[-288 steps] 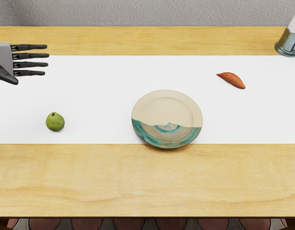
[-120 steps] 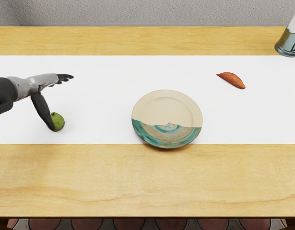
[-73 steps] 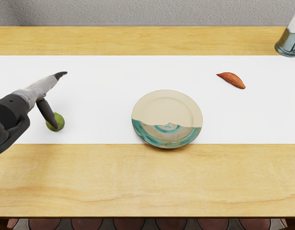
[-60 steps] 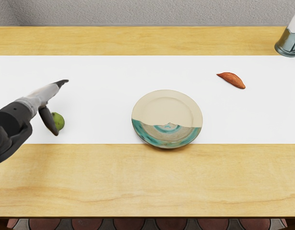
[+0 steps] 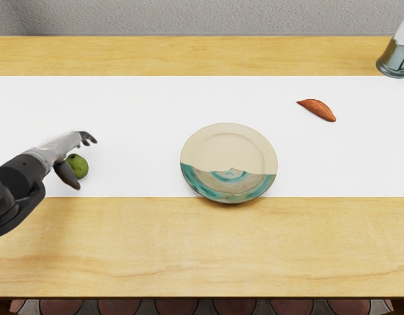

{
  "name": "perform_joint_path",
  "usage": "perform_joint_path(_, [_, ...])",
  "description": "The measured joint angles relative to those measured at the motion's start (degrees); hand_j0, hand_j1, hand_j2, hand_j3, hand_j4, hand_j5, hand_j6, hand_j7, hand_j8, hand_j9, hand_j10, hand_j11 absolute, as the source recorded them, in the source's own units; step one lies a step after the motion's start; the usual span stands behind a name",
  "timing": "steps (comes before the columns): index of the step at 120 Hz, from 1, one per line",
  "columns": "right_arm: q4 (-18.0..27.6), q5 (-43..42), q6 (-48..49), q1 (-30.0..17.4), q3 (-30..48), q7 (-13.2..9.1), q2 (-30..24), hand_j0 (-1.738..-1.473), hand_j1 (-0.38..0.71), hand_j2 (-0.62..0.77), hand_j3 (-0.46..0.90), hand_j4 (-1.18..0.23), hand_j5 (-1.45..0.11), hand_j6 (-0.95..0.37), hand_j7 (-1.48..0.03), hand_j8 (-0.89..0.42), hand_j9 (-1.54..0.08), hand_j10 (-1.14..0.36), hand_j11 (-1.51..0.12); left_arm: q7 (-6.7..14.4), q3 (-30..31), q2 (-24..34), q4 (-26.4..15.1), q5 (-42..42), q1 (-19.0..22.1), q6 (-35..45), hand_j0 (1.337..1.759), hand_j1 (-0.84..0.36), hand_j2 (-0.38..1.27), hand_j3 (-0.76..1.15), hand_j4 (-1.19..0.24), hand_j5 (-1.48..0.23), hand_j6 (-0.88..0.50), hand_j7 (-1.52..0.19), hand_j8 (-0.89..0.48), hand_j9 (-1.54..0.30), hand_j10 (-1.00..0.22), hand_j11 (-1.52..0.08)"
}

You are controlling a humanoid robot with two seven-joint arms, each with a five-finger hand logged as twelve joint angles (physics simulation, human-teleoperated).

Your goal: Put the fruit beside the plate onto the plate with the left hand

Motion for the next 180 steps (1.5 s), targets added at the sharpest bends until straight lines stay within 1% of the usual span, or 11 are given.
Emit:
perform_joint_path(36, [0.00, 0.00, 0.00, 0.03, 0.00, 0.00, 0.00, -1.658, -0.33, 0.00, 0.00, -0.02, -0.02, -0.02, -0.02, -0.01, -0.02, -0.01, -0.02, 0.00, 0.31, 0.30, 0.09, 0.01, 0.00, -0.13, 1.658, -0.17, 0.09, 0.00, -0.44, -0.57, -0.44, -0.57, -0.44, -0.57, -0.44, -0.57])
perform_joint_path(62, [0.00, 0.00, 0.00, 0.03, 0.00, 0.00, 0.00, -1.658, -0.33, 0.00, 0.00, -0.02, -0.02, -0.02, -0.02, -0.01, -0.02, -0.01, -0.02, 0.00, 0.91, 0.34, 0.10, 0.03, 0.00, -0.16, 1.658, -0.24, 0.11, 0.00, -0.50, -0.64, -0.50, -0.64, -0.50, -0.65, -0.50, -0.65])
perform_joint_path(75, [0.00, 0.00, 0.00, 0.01, 0.00, 0.00, 0.00, -1.658, -0.33, 0.00, 0.00, -0.02, -0.02, -0.02, -0.02, -0.01, -0.02, -0.01, -0.02, 0.00, 1.24, 0.34, 0.10, 0.18, 0.00, -0.13, 1.657, -0.24, 0.09, 0.00, -0.53, -0.65, -0.51, -0.66, -0.49, -0.67, -0.52, -0.67])
perform_joint_path(98, [0.00, 0.00, 0.00, 0.00, 0.00, 0.00, 0.00, -1.658, -0.33, 0.00, 0.00, -0.02, -0.02, -0.02, -0.02, -0.01, -0.02, -0.01, -0.02, 0.01, 1.44, 0.28, 0.10, 0.17, -0.08, -0.15, 1.656, -0.25, 0.13, 0.00, -0.58, -0.68, -0.52, -0.70, -0.48, -0.72, -0.56, -0.72])
perform_joint_path(118, [0.00, 0.00, 0.00, 0.01, 0.00, 0.00, 0.00, -1.658, -0.33, 0.00, 0.00, -0.02, -0.02, -0.01, -0.02, -0.01, -0.02, -0.01, -0.02, 0.06, 1.47, 0.09, 0.14, -0.20, -0.09, -0.52, 1.652, -0.22, 0.04, 0.00, -0.63, -0.74, -0.49, -0.77, -0.46, -0.79, -0.59, -0.79])
perform_joint_path(128, [0.00, 0.00, 0.00, 0.01, 0.00, 0.00, 0.00, -1.658, -0.33, 0.00, 0.00, -0.02, -0.02, -0.01, -0.02, -0.01, -0.02, -0.01, -0.02, 0.04, 1.50, 0.08, 0.18, -0.35, -0.09, -0.66, 1.651, -0.20, 0.07, 0.00, -0.65, -0.76, -0.50, -0.79, -0.46, -0.82, -0.60, -0.82])
perform_joint_path(136, [0.00, 0.00, 0.00, 0.03, 0.00, 0.00, 0.00, -1.658, -0.33, 0.00, 0.00, -0.02, -0.02, -0.01, -0.02, -0.01, -0.02, -0.01, -0.02, 0.01, 1.49, 0.01, 0.25, -1.06, -0.54, -0.76, 1.651, -0.22, 0.16, 0.00, -0.65, -0.79, -0.52, -0.81, -0.48, -0.84, -0.62, -0.84])
perform_joint_path(147, [0.00, 0.00, 0.00, 0.02, 0.00, 0.00, 0.00, -1.658, -0.33, 0.00, 0.00, -0.02, -0.02, -0.02, -0.02, -0.01, -0.02, -0.01, -0.02, 0.00, 1.32, 0.25, 0.32, -3.89, -1.51, -0.96, 1.653, -0.25, 0.25, 0.00, -0.66, -0.82, -0.52, -0.84, -0.48, -0.86, -0.63, -0.85])
perform_joint_path(151, [0.00, 0.00, 0.00, 0.02, 0.00, 0.00, 0.00, -1.658, -0.33, 0.00, 0.00, -0.02, -0.02, -0.01, -0.02, -0.01, -0.02, -0.01, -0.02, 0.00, 1.17, 0.32, 0.40, -5.69, -3.12, -1.33, 1.654, -0.25, 0.33, 0.00, -0.65, -0.84, -0.54, -0.85, -0.49, -0.87, -0.64, -0.86])
perform_joint_path(171, [0.00, -0.01, 0.00, 0.01, 0.00, 0.00, 0.00, -1.658, -0.33, 0.00, 0.00, -0.02, -0.02, -0.01, -0.02, -0.01, -0.02, -0.01, -0.02, 0.00, 0.72, 0.52, 1.66, -18.52, -10.77, -5.01, 1.655, -0.28, 0.38, 0.00, -0.67, -0.88, -0.53, -0.88, -0.47, -0.89, -0.63, -0.88])
perform_joint_path(180, [0.00, 0.00, 0.00, 0.01, 0.00, 0.00, 0.00, -1.658, -0.33, 0.00, 0.00, -0.02, -0.02, -0.01, -0.02, -0.01, -0.02, -0.01, -0.02, 0.01, -0.68, 0.52, 2.18, -24.14, -11.51, -8.69, 1.655, -0.29, 0.41, 0.00, -0.67, -0.89, -0.52, -0.89, -0.46, -0.89, -0.62, -0.89])
